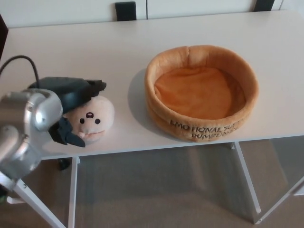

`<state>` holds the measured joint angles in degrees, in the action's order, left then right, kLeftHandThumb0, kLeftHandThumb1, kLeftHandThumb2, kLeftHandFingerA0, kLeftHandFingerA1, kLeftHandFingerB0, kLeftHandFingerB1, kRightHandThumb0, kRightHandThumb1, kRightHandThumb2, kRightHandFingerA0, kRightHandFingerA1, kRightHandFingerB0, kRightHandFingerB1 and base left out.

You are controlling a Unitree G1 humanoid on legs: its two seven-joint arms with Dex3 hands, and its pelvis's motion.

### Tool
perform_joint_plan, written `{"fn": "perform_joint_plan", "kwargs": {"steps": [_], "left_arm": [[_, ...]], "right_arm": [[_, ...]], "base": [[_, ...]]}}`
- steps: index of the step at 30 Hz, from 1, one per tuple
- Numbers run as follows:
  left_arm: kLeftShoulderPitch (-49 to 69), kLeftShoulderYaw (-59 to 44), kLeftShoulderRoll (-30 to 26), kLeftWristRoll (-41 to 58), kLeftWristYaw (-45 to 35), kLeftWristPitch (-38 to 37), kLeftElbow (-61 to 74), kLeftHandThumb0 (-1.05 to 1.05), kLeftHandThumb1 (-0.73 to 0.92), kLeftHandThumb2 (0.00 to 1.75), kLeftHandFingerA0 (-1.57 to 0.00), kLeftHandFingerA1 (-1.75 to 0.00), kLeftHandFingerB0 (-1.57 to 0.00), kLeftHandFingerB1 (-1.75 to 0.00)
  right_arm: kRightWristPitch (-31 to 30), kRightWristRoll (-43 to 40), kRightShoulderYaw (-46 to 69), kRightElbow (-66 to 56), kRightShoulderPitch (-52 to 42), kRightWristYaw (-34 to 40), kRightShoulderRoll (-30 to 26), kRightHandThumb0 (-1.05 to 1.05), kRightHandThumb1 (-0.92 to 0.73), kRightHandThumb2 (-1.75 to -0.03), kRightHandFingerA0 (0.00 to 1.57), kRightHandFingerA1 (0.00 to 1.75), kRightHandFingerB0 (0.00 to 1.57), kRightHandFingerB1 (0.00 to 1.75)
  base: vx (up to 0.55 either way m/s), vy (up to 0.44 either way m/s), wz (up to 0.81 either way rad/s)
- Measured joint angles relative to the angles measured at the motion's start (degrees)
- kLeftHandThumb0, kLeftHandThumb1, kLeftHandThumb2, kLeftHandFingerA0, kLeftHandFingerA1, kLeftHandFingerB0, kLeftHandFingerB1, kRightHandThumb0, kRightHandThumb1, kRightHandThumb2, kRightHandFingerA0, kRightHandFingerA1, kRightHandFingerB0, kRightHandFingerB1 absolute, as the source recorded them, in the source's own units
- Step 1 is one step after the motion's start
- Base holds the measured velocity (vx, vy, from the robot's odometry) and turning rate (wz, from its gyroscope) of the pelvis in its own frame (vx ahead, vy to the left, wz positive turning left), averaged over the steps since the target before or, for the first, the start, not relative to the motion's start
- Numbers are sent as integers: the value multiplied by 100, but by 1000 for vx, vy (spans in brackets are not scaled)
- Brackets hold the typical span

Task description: The robot walks towards a table in front, picks a dumpling toy with left hand and puts it in an orange round plate

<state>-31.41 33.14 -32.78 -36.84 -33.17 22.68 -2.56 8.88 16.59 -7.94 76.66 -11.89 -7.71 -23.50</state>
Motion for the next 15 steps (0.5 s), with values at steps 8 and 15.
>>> {"fn": "perform_joint_plan", "kwargs": {"steps": [8,15], "left_arm": [[228,84,404,-285,768,-32,-338,-18,33,84,-1,-48,0,-47],[291,135,692,-440,1515,-99,-752,-9,35,81,-32,-56,-14,-47]], "right_arm": [[0,0,-17,-9,24,0,5,-32,-52,-68,58,51,42,43],[1,3,-30,-8,62,-1,19,-24,-65,-60,63,43,44,35]], "base": [[0,0,0],[0,0,0]]}}
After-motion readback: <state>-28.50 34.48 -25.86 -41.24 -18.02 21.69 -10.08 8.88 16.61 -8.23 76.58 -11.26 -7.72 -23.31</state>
